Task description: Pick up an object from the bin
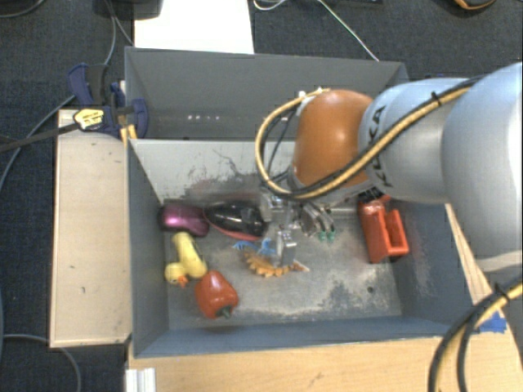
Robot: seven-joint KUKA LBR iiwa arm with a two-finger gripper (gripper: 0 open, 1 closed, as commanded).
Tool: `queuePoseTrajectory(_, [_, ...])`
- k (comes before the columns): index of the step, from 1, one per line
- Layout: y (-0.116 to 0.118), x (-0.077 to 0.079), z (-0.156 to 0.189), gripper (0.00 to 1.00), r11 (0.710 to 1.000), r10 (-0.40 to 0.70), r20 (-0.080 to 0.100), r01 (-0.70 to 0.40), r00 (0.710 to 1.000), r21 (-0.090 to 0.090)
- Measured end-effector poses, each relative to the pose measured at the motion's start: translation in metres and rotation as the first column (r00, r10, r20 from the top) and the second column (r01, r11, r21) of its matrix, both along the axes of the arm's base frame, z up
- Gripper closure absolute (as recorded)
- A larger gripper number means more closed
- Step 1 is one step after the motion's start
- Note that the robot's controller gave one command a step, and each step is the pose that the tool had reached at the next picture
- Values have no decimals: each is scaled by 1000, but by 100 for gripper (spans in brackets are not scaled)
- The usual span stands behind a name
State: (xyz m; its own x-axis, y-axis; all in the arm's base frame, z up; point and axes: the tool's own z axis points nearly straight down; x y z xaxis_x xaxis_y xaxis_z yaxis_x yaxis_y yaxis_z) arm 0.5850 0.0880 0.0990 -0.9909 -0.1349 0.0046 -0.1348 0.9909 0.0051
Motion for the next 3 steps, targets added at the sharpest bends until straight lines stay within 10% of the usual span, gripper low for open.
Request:
queuePoseTrajectory(1, [-26, -20, -28, 0, 1000, -21, 10, 21, 1000, -4])
queuePoseTrajectory(2, [-13, -43, -29, 100, 989, 146, 1, -146, 989, 1])
queuePoseTrajectory(3, [-13, -43, -29, 100, 989, 147, 1, -147, 989, 1])
